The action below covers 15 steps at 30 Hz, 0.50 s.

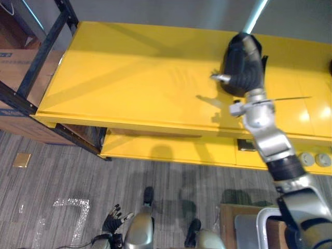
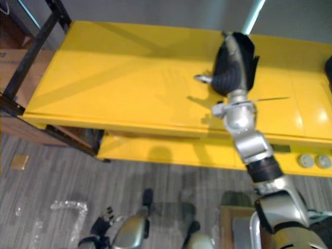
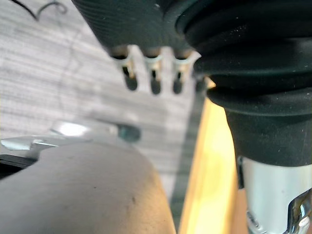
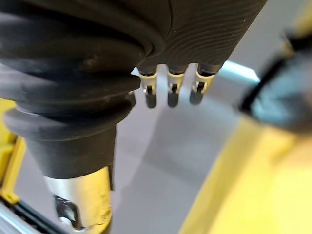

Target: Walk over and take plastic housings, then place them on the shelf

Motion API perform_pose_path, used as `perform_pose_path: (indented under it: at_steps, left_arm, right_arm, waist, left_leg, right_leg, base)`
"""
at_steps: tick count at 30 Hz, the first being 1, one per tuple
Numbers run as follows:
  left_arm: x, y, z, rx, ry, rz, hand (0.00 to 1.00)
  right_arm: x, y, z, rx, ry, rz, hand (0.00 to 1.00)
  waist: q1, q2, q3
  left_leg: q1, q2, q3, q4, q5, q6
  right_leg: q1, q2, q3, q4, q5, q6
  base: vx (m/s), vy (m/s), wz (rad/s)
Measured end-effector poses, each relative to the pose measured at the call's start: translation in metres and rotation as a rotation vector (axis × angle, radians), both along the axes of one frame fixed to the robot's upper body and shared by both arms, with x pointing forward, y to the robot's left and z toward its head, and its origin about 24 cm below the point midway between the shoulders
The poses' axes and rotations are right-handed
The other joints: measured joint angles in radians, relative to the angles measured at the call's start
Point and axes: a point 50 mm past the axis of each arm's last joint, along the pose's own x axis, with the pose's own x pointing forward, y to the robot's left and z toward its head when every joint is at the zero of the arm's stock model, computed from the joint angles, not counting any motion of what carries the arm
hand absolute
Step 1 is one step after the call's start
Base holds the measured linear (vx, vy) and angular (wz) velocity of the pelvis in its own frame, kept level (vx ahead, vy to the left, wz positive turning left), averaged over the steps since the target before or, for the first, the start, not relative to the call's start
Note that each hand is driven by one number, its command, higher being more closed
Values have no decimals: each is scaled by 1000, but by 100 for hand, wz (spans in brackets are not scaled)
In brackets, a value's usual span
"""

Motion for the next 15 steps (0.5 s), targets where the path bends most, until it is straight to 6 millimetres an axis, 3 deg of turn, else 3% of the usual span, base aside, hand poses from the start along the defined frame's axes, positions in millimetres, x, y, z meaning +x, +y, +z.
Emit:
perform_pose_path:
  at_steps: [3,9,15]
  left_arm:
    - [1,-2,0,-7,-9,8,0]
    - [1,-8,-1,-25,-10,19,0]
    - [2,-11,-1,-33,-13,15,0]
  right_arm:
    - [9,12,-3,46,15,21,0]
    - [14,29,19,92,-60,49,0]
    - [29,28,3,170,33,-74,0]
  waist:
    - [17,5,3]
    - [35,41,23]
    - [39,54,32]
  left_leg:
    - [-3,1,-4,0,0,0]
    - [-6,-7,-22,0,-1,0]
    - [-10,-16,-26,0,8,1]
  right_leg:
    - [-10,-1,0,21,-8,-1]
    - [-13,-18,-23,51,-24,1]
    - [-27,-32,-25,84,-47,4]
  base:
    - [-36,-18,2]
    - [-23,-9,9]
    - [28,-28,5]
